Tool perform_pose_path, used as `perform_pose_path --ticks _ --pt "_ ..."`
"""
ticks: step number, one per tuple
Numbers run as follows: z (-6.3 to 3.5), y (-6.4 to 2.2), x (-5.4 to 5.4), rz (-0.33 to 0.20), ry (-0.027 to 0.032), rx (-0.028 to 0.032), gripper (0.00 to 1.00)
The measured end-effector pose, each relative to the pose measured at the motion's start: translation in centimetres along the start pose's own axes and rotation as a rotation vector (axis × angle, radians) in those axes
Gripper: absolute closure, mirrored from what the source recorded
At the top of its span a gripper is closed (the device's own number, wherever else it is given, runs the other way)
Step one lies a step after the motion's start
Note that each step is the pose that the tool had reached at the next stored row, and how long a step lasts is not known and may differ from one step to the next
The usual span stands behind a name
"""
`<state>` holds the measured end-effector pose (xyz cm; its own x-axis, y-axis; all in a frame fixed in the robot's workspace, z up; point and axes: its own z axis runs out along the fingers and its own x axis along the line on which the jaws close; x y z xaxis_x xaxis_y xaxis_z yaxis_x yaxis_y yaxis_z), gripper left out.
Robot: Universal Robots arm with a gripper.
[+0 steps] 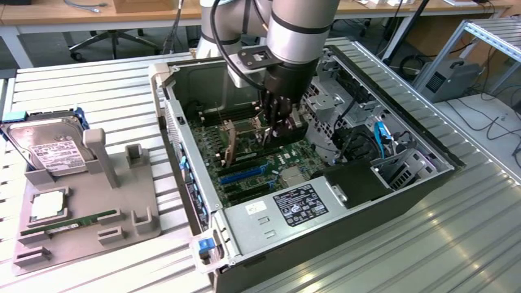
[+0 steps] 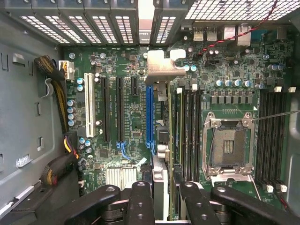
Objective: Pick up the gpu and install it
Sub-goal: 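Insert the gpu into the slot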
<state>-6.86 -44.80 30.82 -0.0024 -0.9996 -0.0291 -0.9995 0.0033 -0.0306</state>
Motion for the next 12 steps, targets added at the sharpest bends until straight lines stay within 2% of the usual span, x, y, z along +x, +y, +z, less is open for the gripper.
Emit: perform_pose_path --ticks 12 --pt "0.14 0.49 0.01 0.000 0.0000 0.0000 0.73"
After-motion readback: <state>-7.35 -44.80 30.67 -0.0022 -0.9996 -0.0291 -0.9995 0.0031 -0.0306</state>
